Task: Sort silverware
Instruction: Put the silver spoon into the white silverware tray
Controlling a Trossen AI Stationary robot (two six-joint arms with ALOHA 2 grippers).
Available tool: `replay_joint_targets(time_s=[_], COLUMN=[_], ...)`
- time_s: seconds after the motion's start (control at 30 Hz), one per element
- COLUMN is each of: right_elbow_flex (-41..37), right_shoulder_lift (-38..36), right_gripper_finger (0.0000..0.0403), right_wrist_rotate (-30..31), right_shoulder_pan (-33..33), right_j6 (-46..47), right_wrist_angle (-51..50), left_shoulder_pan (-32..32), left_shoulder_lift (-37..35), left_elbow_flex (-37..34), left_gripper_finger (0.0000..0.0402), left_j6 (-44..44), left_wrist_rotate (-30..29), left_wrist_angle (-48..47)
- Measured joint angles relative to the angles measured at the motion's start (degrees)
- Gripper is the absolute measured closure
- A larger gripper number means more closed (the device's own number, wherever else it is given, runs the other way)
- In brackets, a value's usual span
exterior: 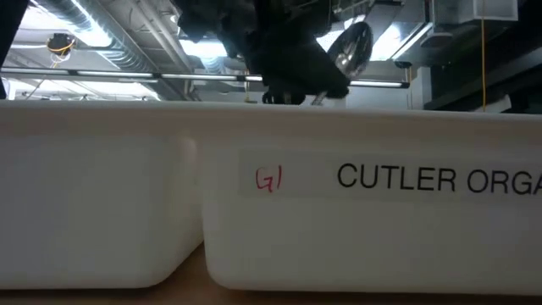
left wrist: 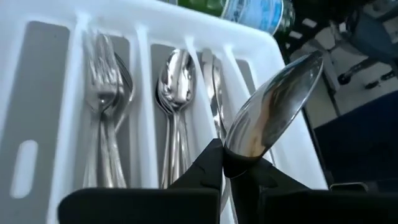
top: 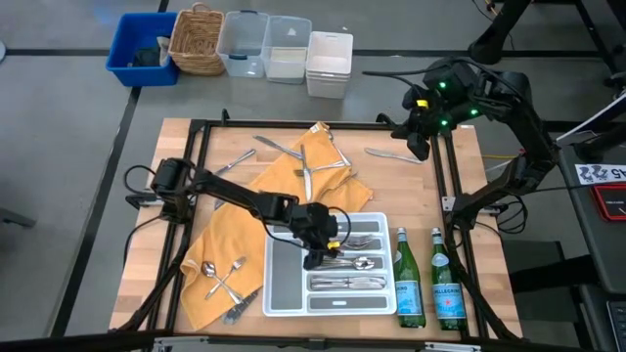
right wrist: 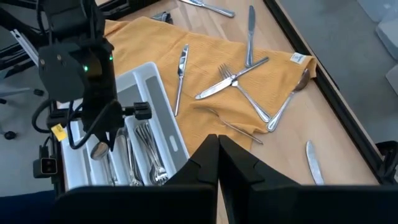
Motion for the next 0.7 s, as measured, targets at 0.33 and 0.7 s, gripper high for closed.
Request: replay_joint_targets(time_s=[0.33,0.7], right_elbow_flex=[0.0,0.0], right_shoulder_lift=[0.1,0.1], right_gripper_finger=[0.0391,0.0391], right_wrist_rotate=[0.0,7.2], right_shoulder_pan=[0.0,0.0], right_j6=[0.0,-0.1], right_wrist_angle=[0.0,0.0], left_shoulder_pan=[-1.3,-1.3], left_shoulder_lift=[4.2,5.3], left_elbow_flex=[0.1,-0.1], left_gripper_finger=[0.0391,0.0291], left_j6=[0.7,-0.5], left_wrist_rotate=[-6.1,-6.9], left_wrist_angle=[6.7,7.1])
